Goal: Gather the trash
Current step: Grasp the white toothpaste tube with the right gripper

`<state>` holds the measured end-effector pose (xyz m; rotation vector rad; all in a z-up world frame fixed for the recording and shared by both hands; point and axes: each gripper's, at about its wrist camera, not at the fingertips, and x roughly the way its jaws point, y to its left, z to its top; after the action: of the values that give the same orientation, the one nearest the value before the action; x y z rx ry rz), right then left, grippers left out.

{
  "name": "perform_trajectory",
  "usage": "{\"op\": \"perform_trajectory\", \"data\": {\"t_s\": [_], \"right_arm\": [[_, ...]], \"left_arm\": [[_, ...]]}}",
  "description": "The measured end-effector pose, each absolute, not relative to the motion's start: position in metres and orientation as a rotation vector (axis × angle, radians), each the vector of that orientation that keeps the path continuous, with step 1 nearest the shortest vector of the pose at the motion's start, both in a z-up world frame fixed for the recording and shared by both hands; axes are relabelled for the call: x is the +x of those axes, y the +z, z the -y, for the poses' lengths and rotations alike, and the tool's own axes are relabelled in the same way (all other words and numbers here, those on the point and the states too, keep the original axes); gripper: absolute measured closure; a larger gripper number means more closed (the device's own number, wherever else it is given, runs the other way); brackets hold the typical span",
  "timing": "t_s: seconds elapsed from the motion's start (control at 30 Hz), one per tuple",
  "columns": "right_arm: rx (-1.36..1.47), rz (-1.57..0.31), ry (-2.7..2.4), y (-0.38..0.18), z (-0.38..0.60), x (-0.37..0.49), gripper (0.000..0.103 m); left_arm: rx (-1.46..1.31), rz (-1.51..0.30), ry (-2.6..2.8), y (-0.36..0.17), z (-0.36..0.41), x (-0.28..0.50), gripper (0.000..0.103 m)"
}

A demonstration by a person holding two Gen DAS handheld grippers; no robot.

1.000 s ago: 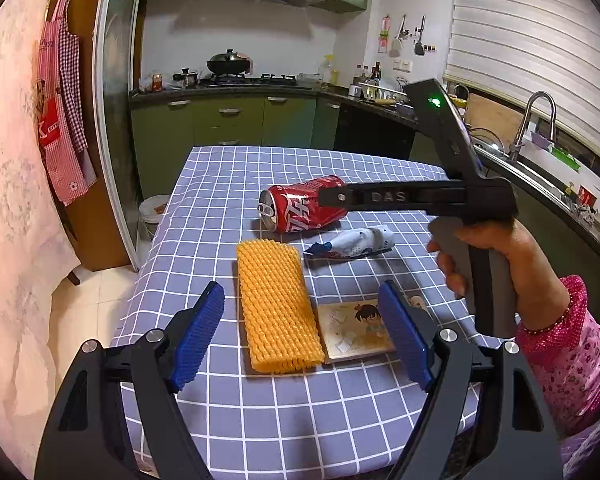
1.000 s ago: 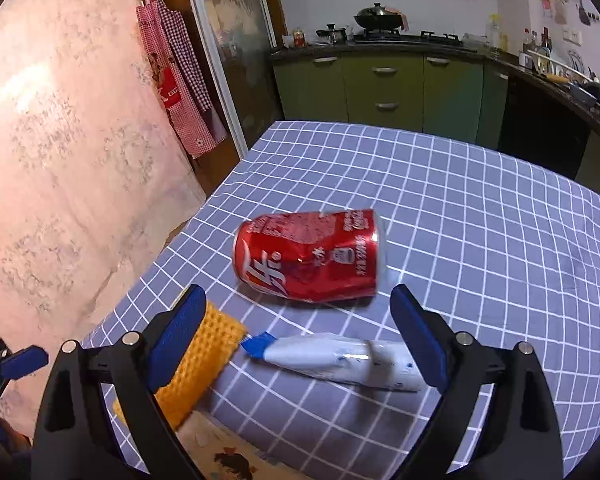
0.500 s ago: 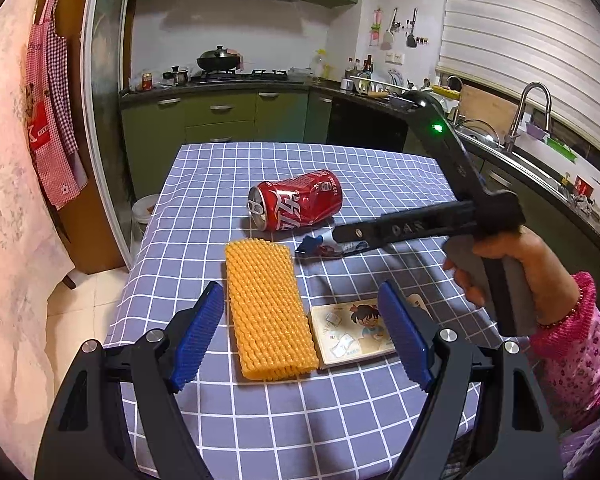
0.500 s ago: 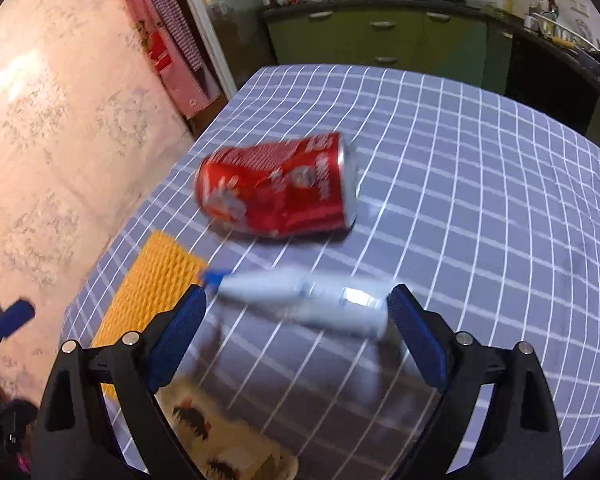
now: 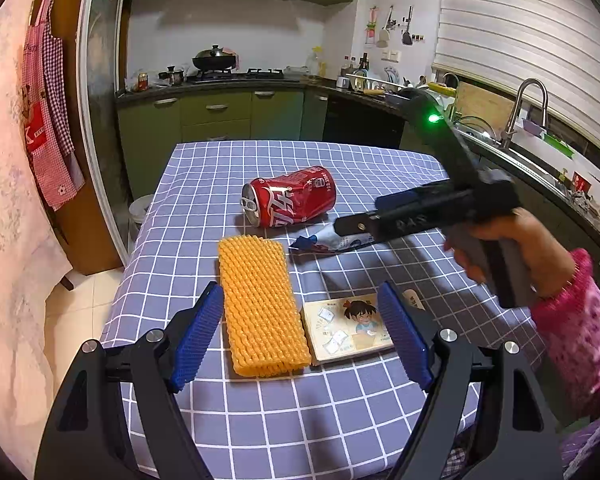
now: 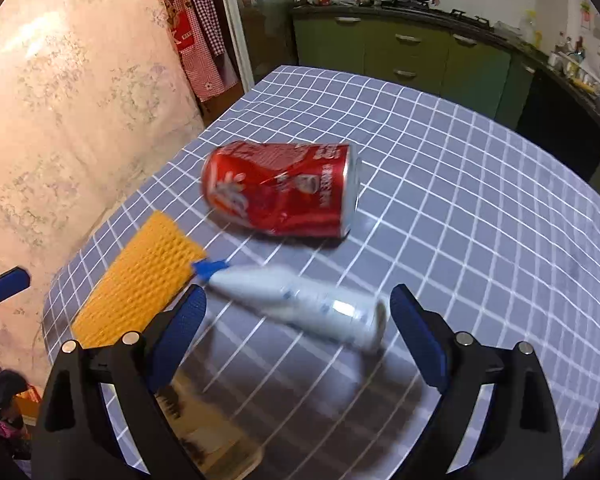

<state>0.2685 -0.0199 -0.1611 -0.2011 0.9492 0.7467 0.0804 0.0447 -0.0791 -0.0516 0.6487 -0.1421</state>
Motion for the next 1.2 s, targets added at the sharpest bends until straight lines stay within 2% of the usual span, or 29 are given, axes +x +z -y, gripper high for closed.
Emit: {"op": "perform_trajectory", "data": {"t_s": [0.2,0.43,0.47,0.53,0.6,0.77,0.83,0.9,1.03,1.2], "right_arm": [[-0.265,-1.029,0.876,-0.174,0.011,0.279,0.015],[-0.344,-1.037,0.868,-0.177,0.005,0.248,0.016],[-0.355,-1.043,0.862,-0.179,0.004,0.243,0.019],[-0.365,-1.063,0.862,-0.182,0.003,0.239,0.031],[-0.371,-1.060,0.848,-0.185,0.003,0.234,0.035],[-0.294,-1.056,0.805,-0.184,0.010,0.231,0.053],[-0.271,-1.057,0.775,-0.183,0.015,0.232,0.076],[-0.229,-1.066,0.757,-0.183,0.023,0.236,0.085],[-0.170,-1.063,0.717,-0.182,0.041,0.232,0.090],[-0.096,-1.035,0.685,-0.173,0.069,0.219,0.090]], "left_arm": [[-0.047,-0.656,-0.141,-0.079,-0.044,0.082,0.025],[-0.047,-0.663,-0.155,-0.081,-0.041,0.088,0.025],[-0.045,-0.664,-0.158,-0.082,-0.040,0.089,0.025],[-0.043,-0.663,-0.161,-0.082,-0.038,0.088,0.025],[-0.041,-0.659,-0.164,-0.081,-0.036,0.087,0.025],[-0.038,-0.658,-0.159,-0.079,-0.035,0.086,0.024],[-0.037,-0.657,-0.159,-0.079,-0.035,0.086,0.024],[-0.037,-0.656,-0.161,-0.079,-0.034,0.085,0.024],[-0.034,-0.656,-0.164,-0.079,-0.033,0.085,0.024],[-0.029,-0.659,-0.168,-0.080,-0.029,0.085,0.024]]}}
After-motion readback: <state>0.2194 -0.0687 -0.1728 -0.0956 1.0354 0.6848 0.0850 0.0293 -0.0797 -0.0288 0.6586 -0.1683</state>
